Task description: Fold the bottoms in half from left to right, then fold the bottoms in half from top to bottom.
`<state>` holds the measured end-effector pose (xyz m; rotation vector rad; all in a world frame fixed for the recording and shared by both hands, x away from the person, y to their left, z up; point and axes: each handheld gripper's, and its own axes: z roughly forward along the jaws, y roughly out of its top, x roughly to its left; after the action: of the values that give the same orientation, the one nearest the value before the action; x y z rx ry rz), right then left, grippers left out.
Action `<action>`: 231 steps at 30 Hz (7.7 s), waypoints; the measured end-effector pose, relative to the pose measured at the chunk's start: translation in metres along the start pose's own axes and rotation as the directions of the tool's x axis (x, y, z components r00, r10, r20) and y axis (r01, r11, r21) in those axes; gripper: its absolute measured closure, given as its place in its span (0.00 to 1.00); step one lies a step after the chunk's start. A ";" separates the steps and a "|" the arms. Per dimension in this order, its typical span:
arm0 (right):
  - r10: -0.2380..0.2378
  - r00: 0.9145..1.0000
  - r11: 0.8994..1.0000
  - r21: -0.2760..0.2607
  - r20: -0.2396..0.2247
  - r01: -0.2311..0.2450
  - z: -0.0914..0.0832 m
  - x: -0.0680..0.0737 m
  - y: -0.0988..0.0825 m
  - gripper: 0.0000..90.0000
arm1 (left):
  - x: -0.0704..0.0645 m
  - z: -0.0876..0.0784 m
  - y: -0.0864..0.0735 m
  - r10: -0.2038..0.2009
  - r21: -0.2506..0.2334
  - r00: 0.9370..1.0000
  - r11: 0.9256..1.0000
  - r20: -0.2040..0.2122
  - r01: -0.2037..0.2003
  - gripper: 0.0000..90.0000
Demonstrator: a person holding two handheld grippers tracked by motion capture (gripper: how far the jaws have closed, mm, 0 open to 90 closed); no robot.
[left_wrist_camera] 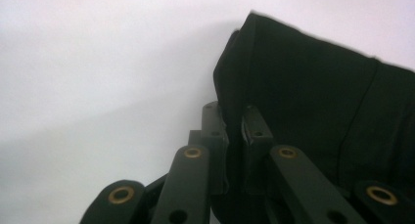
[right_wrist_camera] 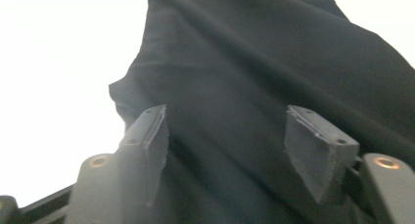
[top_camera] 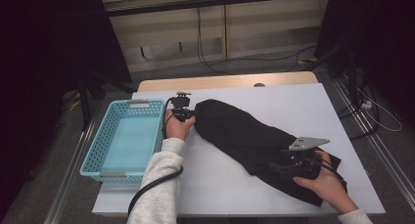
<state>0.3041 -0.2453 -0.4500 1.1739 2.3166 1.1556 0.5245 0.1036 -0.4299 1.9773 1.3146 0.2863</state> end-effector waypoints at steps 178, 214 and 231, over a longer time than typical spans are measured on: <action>0.033 0.996 0.998 -0.065 0.078 -0.028 0.004 -0.001 -0.006 0.20 | -0.139 -0.034 -0.061 0.357 -0.064 0.851 0.930 0.385 -0.361 0.92; -0.102 0.994 0.995 0.011 0.023 0.102 0.058 0.032 0.023 0.88 | -0.063 -0.048 -0.056 0.281 -0.066 0.940 0.960 0.193 -0.273 0.23; -0.081 0.997 0.995 -0.065 0.019 0.082 0.026 0.021 0.026 0.98 | -0.058 -0.046 -0.058 0.270 -0.050 0.943 0.963 0.195 -0.265 0.22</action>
<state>0.3201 -0.2067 -0.4449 1.0524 2.2744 1.1792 0.4326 0.0855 -0.4247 2.1051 0.9116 0.2218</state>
